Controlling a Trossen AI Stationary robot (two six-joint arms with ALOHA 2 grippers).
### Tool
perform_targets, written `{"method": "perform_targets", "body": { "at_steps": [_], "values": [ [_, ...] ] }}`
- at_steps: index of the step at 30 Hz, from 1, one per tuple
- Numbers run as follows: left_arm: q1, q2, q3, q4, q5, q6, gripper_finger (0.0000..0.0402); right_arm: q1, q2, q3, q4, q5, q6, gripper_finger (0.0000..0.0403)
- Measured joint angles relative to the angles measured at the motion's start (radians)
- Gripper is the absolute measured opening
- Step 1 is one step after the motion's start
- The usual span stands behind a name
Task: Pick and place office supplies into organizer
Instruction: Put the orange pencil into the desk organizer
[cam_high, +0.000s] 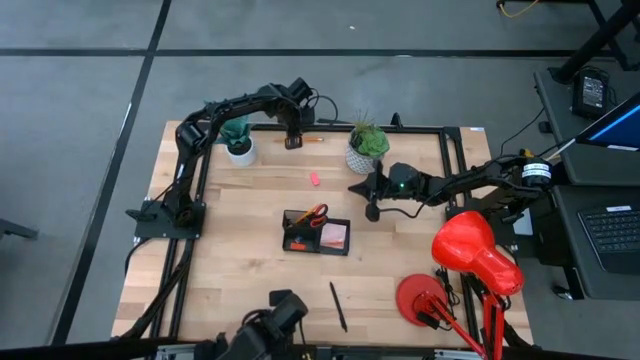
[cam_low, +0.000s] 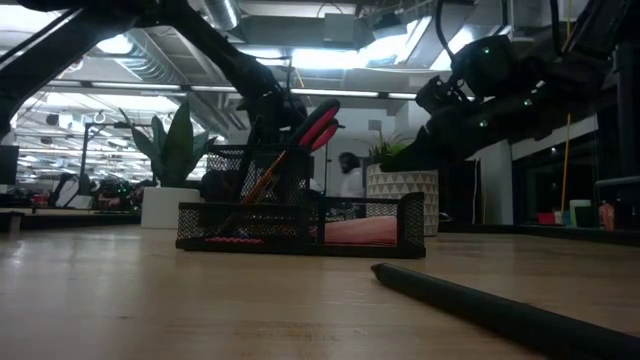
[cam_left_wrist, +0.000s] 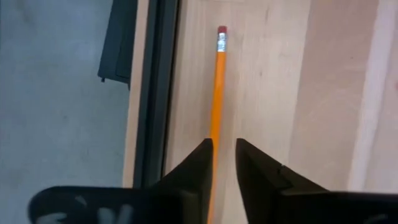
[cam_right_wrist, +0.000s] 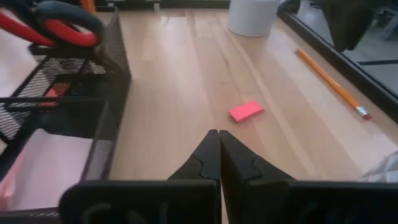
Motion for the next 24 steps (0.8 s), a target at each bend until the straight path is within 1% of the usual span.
{"method": "perform_targets", "body": {
  "at_steps": [5, 10, 16, 24],
  "values": [
    [-0.008, 0.000, 0.000, -0.012, 0.000, -0.001, 0.0107, 0.000, 0.000, 0.000, -0.002, -0.027, -0.002, 0.0000],
    [-0.012, -0.001, 0.000, -0.013, -0.012, 0.020, 0.0130, 0.000, 0.000, 0.000, -0.009, -0.027, -0.005, 0.0000],
    [-0.011, 0.008, 0.000, -0.011, -0.011, 0.015, 0.0137, 0.000, 0.000, 0.000, -0.014, -0.027, 0.001, 0.0000],
    [-0.006, 0.081, -0.002, -0.015, -0.043, 0.023, 0.0137, 0.000, 0.000, 0.000, -0.019, -0.027, 0.006, 0.0000]
  ]
}}
